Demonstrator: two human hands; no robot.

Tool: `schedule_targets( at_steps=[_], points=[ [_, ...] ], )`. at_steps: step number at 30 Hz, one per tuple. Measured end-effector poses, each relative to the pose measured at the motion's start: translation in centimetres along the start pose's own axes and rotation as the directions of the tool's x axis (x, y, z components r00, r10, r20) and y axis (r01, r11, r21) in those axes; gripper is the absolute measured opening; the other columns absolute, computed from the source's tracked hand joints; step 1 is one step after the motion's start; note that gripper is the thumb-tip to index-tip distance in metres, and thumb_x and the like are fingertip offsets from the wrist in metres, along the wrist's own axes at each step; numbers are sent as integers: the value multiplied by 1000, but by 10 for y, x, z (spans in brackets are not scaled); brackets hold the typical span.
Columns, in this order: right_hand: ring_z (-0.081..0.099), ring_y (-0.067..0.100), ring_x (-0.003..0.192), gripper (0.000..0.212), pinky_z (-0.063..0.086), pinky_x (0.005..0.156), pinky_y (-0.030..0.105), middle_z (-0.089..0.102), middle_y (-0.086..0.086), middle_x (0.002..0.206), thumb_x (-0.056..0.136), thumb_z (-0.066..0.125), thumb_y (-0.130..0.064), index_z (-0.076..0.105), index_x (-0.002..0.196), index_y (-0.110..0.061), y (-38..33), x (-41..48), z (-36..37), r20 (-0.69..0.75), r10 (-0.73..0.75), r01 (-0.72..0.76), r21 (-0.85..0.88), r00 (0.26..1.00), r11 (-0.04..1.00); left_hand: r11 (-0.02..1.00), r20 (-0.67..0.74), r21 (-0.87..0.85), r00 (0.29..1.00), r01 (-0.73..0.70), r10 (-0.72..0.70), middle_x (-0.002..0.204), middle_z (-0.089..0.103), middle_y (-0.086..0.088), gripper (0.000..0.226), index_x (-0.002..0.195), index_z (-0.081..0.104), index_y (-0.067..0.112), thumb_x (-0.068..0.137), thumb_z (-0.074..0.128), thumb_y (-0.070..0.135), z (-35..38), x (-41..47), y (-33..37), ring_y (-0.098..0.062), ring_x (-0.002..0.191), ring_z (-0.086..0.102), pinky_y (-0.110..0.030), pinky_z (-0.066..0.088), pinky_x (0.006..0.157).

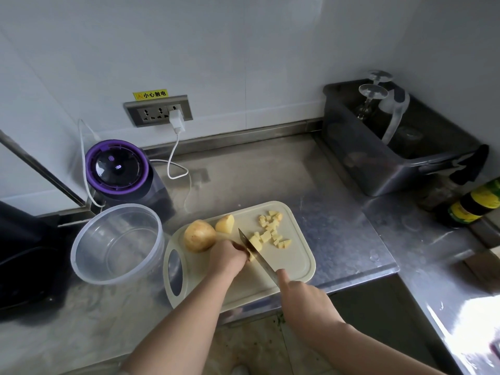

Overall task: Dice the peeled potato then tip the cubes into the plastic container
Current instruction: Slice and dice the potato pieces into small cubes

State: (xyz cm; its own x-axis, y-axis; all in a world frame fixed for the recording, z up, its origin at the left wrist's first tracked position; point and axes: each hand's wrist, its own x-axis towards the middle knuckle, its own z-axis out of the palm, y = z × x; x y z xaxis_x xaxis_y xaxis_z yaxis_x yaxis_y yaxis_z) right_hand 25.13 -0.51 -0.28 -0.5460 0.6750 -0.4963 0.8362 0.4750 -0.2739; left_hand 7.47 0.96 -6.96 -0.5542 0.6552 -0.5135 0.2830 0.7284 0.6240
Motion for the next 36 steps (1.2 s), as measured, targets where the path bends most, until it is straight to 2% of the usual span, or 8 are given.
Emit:
schedule_targets(
  at_steps=[3,6,12,20,24,26,30,36],
  points=[
    [52,13,65,52,41,53,24,46,-2,72,91,43,6,28,135,-17,-1,1,2,4,4,-4,-15,1000,1000,1000,-1,-4,1000,4,-4,78,71,-6,10,81,71,12,83,63,18,1,2,-1,-24,78,67,-29,54,68],
    [44,10,58,55,32,46,19,42,-3,71,92,44,7,25,139,-15,-3,4,4,15,-1,1,-27,1000,1000,1000,-1,-7,1000,3,-3,79,71,-5,10,81,71,13,83,65,21,1,3,-2,-24,79,68,-32,57,72],
    [54,10,71,58,45,62,22,44,-5,74,96,48,2,22,145,-17,-6,8,5,71,34,-35,25,997,999,1000,6,5,1000,1,-1,82,71,-5,9,74,65,18,80,60,14,1,2,-1,-23,79,66,-27,51,64],
    [55,12,68,54,45,57,22,49,-1,77,94,48,0,26,139,-21,1,0,-9,26,15,-16,18,1000,1000,1000,18,-2,1000,-4,4,81,70,-5,10,77,69,18,82,61,17,-2,-1,1,-23,79,66,-26,48,63],
    [66,18,76,52,59,74,35,61,3,90,97,42,-4,21,141,-22,8,0,-23,-53,24,-22,41,998,999,994,46,104,999,-30,26,79,67,-3,10,72,60,21,81,63,24,-2,1,4,-24,81,66,-28,50,68],
    [67,18,78,53,59,77,35,64,4,95,100,40,-6,18,145,-21,15,2,-31,-100,43,-40,29,994,999,966,57,236,994,-104,93,84,67,1,11,84,63,21,79,66,30,0,-2,6,-19,81,65,-24,45,62],
    [68,16,77,48,59,77,32,65,3,96,101,43,-9,21,143,-20,25,4,-38,-146,75,-71,35,986,997,929,-7,349,991,-125,136,108,65,0,40,115,56,20,80,70,32,6,-7,10,-21,99,63,-25,44,70],
    [68,14,84,51,58,80,28,65,3,106,103,44,-13,21,146,-21,27,1,-32,-123,73,-65,70,990,995,931,-58,339,985,-132,161,113,65,-2,40,119,54,18,83,68,30,12,-8,7,-22,105,61,-30,49,79]
  ],
)
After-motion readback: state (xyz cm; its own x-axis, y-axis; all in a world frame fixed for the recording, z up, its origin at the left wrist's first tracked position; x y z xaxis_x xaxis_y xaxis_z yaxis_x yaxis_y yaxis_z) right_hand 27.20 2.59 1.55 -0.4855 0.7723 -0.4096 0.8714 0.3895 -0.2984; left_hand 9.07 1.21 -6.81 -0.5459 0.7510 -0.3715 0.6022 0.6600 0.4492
